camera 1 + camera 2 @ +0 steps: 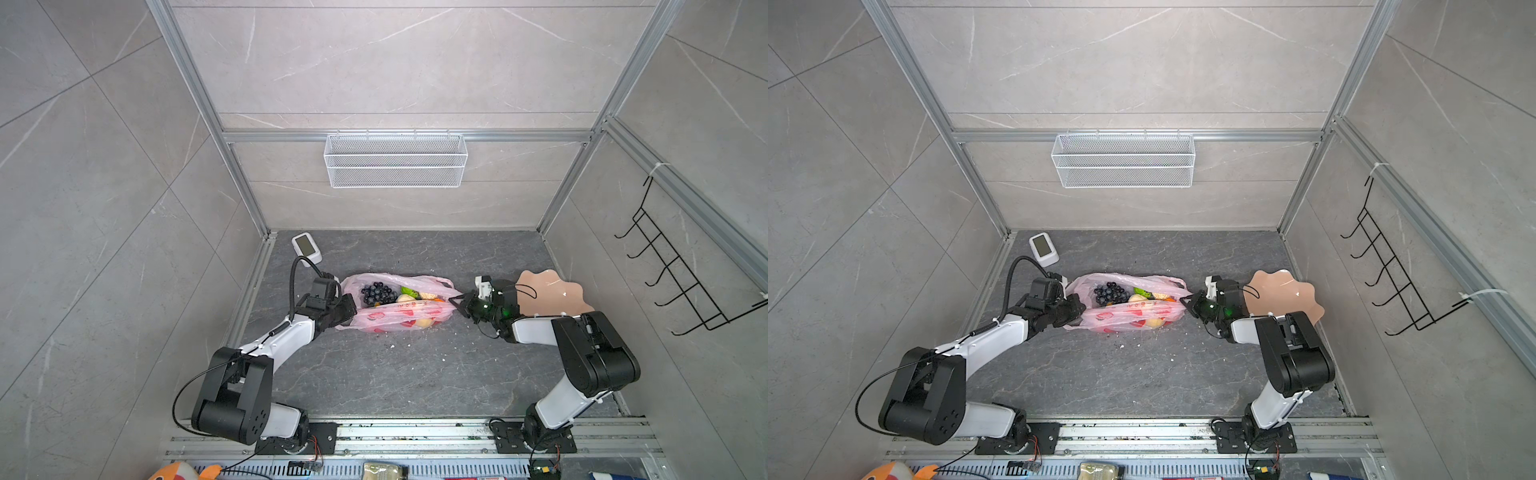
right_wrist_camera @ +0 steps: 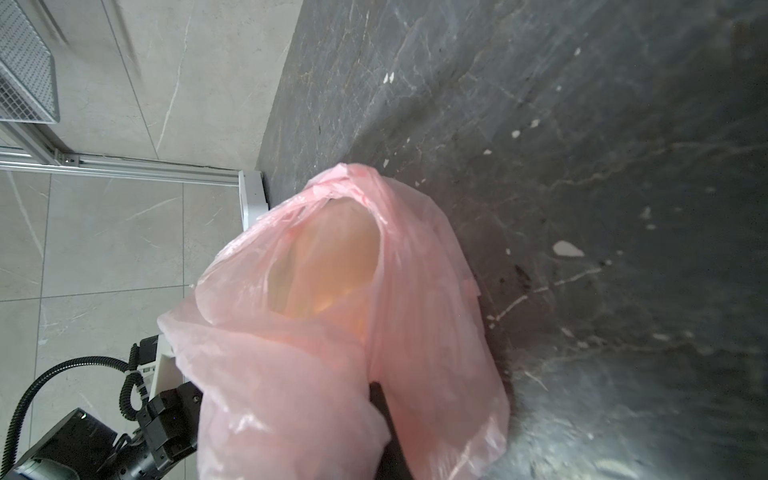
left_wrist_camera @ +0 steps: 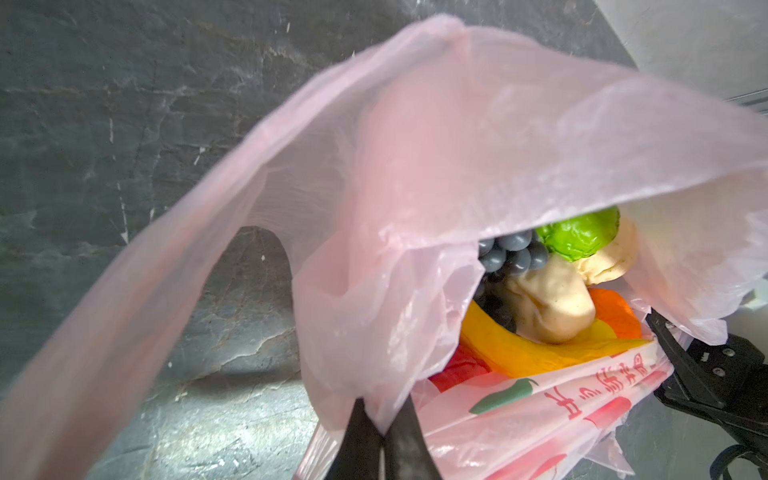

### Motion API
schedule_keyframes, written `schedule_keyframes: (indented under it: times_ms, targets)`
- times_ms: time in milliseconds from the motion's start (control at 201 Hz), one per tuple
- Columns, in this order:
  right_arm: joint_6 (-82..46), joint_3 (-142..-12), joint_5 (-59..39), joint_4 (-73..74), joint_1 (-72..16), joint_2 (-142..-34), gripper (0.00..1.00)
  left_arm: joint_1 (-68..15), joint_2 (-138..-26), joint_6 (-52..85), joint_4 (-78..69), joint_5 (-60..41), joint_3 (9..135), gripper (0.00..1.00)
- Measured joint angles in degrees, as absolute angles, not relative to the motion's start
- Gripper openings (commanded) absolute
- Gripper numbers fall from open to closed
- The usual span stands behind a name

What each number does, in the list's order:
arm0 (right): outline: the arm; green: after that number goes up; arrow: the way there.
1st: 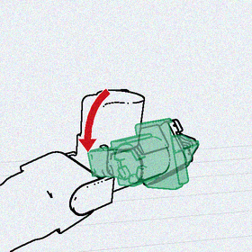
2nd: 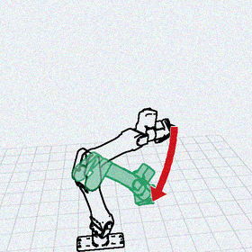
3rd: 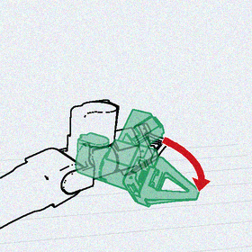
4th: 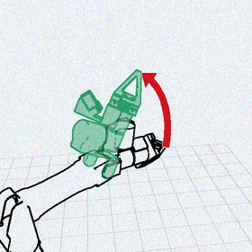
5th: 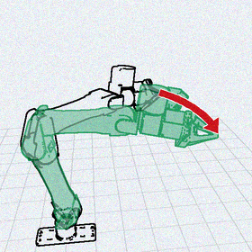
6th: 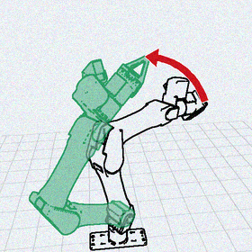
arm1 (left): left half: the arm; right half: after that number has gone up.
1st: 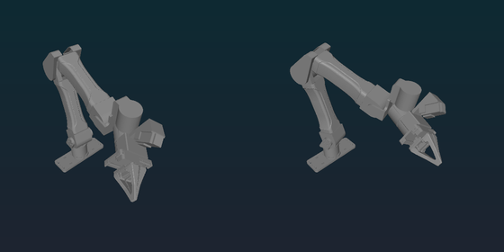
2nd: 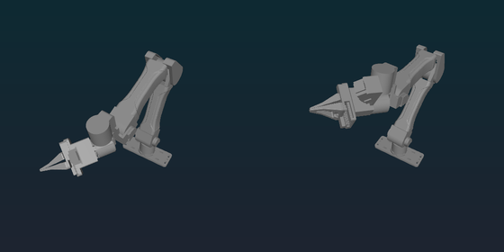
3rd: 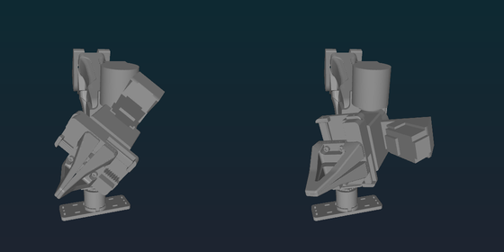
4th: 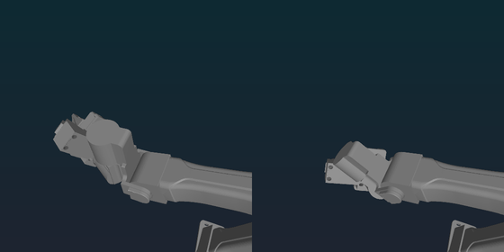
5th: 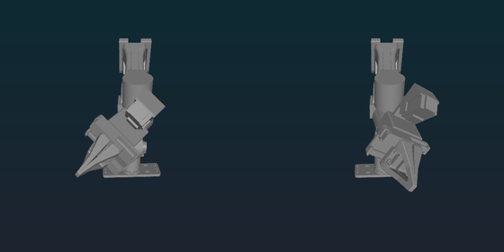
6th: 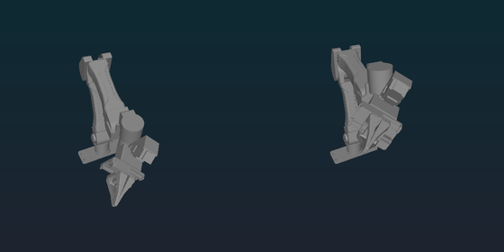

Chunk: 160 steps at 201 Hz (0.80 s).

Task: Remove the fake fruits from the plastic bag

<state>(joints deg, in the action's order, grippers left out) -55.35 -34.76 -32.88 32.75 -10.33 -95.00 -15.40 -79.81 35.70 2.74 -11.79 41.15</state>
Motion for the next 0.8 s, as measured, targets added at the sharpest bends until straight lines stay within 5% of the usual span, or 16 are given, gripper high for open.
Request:
schedule_keyframes:
  times_ms: [85, 199, 503, 796]
  targets:
    - [-51.3, -35.7, -29.4, 26.0, -10.7, -91.1, 0.61, -14.5, -79.1, 34.6, 2.5, -10.9, 40.8, 0.00]
    - [-41.3, -41.8, -16.7, 9.9, -16.3, -83.1, 0.76, -13.8, -78.5, 33.2, 2.7, -9.0, 40.8, 0.00]
    - [-18.0, -59.0, 14.8, -13.6, -35.8, -81.1, 0.84, -14.6, -77.5, 29.8, 3.0, -6.1, 40.8, 0.00]
    - [-0.1, -71.3, 27.4, -18.5, -45.4, -97.0, 0.88, -14.7, -76.9, 28.6, 3.0, -5.7, 40.3, 0.00]
